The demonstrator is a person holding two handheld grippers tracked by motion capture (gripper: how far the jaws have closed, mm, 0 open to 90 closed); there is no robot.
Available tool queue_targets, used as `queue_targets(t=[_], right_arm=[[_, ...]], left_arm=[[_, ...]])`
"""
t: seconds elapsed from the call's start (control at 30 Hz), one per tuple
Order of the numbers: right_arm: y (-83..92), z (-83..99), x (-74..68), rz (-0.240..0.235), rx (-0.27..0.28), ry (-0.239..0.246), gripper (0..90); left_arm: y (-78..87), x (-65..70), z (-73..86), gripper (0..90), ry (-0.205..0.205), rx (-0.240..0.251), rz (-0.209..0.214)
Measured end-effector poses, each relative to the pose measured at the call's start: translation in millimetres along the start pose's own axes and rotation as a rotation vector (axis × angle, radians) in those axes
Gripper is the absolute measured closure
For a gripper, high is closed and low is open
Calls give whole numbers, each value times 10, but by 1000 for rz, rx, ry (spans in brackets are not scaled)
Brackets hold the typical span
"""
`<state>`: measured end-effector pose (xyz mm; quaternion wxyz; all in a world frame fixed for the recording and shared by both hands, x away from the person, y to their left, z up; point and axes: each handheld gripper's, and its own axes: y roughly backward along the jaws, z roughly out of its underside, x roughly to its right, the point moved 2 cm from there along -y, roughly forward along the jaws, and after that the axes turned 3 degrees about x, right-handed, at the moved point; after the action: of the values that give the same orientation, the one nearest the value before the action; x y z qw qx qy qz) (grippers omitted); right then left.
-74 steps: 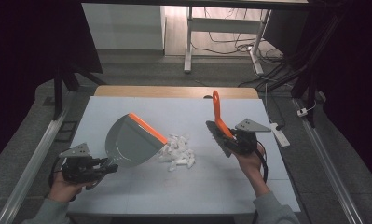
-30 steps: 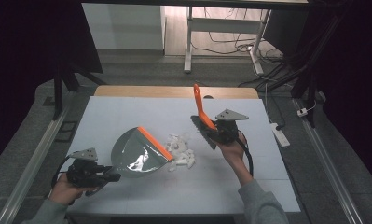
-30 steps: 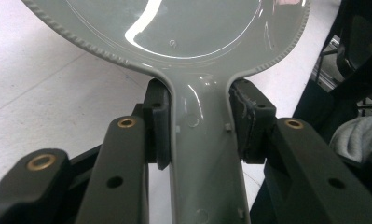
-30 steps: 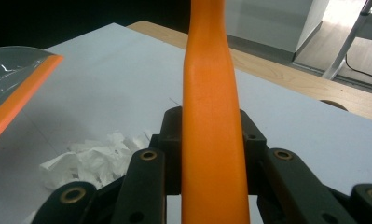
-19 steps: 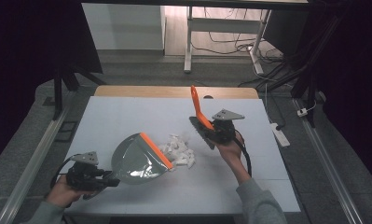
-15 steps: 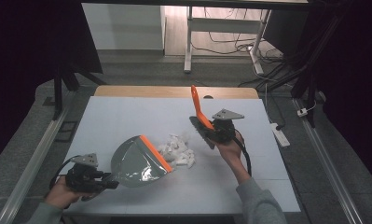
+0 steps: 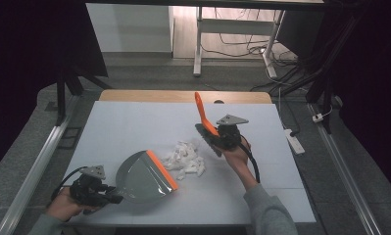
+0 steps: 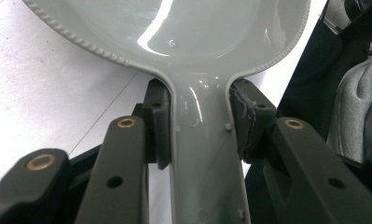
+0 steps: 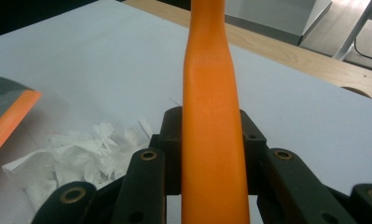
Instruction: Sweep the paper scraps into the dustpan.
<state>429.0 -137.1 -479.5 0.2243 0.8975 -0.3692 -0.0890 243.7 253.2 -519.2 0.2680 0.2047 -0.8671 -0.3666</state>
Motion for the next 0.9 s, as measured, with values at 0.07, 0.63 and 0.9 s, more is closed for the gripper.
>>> queue_targets(t=[0.07,0.63,0.9], right_arm=[[-34,0,-6,3,-6,0,698],[-235,11,-22,10,-39,7,698],[-280,42,-30,13,-60,10,698]], left_arm=[[3,-4,4,611,0,-3,2],[-64,-38,13,611,18,-38,3],[-146,-20,-7,611,18,-60,13]])
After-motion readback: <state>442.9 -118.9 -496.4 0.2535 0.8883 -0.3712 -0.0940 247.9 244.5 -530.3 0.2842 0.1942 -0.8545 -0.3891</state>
